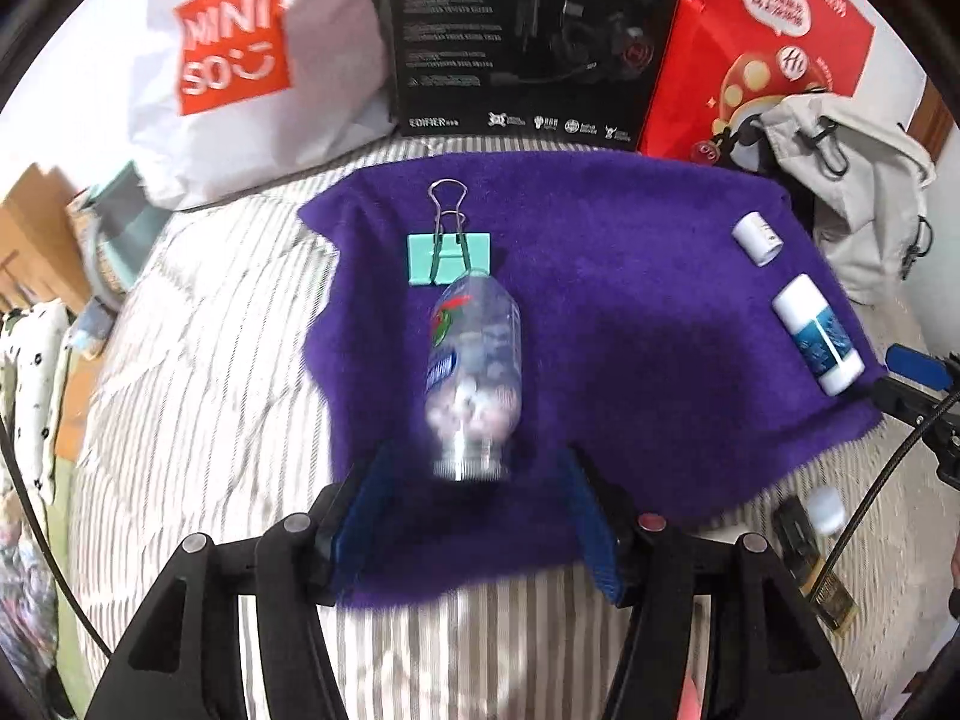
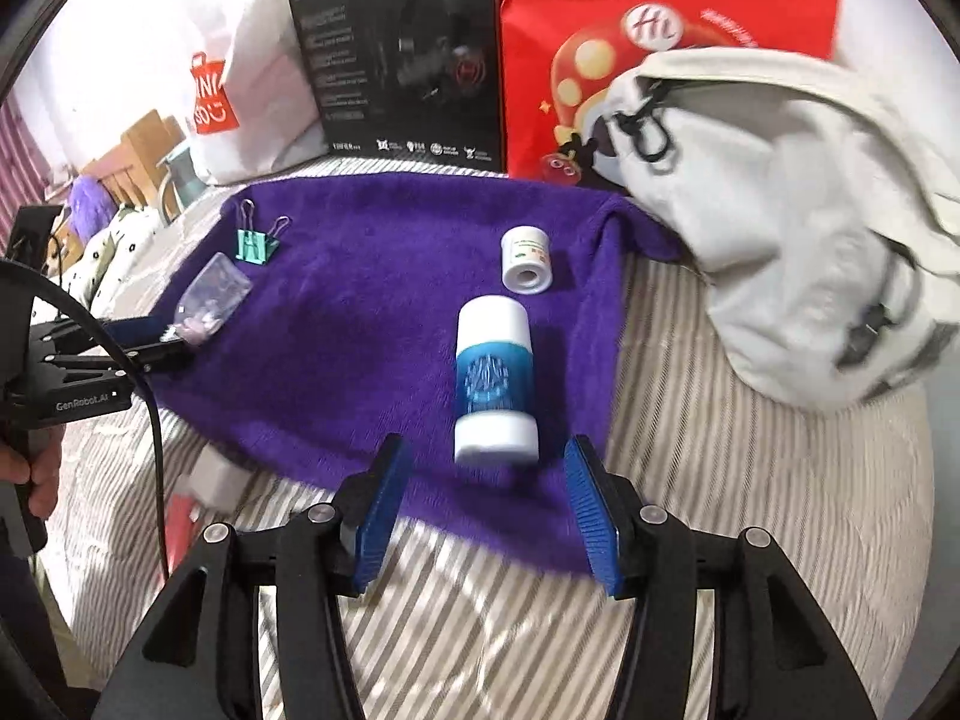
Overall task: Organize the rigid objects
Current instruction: 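Grasp the pink tube with the left tool, then grasp the Grand Reserve bottle with the right tool while the left tool holds the pink tube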
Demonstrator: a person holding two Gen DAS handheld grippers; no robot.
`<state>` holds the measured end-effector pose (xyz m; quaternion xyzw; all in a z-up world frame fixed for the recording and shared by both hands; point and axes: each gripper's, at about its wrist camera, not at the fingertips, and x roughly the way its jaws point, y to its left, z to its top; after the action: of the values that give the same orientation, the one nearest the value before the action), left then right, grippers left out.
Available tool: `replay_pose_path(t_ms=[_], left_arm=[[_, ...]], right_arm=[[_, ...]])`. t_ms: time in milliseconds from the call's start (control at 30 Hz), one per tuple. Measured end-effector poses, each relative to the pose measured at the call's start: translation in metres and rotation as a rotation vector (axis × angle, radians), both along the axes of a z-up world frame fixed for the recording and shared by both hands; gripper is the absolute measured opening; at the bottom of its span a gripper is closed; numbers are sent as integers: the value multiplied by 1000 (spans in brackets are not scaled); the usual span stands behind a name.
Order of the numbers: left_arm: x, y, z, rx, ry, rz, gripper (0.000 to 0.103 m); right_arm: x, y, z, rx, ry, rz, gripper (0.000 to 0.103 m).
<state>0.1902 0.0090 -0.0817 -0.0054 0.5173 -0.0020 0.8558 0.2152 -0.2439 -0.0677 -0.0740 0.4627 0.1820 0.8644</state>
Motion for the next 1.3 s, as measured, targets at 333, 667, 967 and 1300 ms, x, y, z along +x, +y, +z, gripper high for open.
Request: replay_pose_path(t_ms=[333, 667, 967, 1300], left_arm=[[-65, -23, 3, -73, 10, -8, 59], [-90, -51, -26, -4, 19, -57, 56], [-93, -50, -25, 18, -6, -60, 45], [-92, -43, -25, -73, -14, -86, 16]], right_arm=[[-66, -32, 10, 97, 13, -90, 56], [-97, -35, -2, 121, 53, -96, 56], [-102, -4, -21, 97, 70, -10, 56], [-97, 25, -39, 65, 81, 70, 56]])
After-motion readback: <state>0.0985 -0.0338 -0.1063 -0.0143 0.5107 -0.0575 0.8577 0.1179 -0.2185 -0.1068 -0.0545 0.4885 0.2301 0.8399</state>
